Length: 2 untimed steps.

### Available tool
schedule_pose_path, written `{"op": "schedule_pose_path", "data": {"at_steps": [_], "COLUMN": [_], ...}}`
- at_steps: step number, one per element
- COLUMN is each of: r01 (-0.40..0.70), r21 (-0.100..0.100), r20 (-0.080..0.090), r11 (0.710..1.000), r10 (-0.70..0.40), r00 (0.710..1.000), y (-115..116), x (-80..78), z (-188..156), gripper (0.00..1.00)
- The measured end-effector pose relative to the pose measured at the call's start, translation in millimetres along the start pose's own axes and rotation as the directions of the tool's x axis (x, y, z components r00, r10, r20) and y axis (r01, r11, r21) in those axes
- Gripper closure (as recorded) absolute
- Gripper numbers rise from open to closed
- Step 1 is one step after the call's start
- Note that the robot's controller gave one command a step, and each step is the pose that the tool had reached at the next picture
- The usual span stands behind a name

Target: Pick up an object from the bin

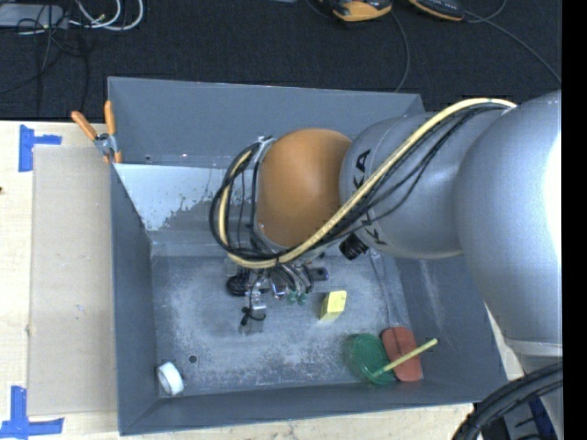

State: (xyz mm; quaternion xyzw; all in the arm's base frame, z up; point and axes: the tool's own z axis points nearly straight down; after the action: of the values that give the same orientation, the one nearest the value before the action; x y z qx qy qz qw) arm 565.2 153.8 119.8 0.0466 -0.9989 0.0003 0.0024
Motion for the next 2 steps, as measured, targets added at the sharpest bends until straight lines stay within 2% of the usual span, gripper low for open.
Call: {"op": "schedule_pose_path", "data": {"at_steps": [1, 2], "r01": [0.216, 0.198], "r21": [-0.001, 0.001], "r20": [-0.001, 0.007], "r11": [0.976, 0.980], "r10": [-0.216, -0.198], "r00": [0.976, 0.980], "y": [-30.9, -94.8], "x": [-12.5, -40.0], "z": [-24.8, 30.0], "gripper": [0.00, 0.00]}}
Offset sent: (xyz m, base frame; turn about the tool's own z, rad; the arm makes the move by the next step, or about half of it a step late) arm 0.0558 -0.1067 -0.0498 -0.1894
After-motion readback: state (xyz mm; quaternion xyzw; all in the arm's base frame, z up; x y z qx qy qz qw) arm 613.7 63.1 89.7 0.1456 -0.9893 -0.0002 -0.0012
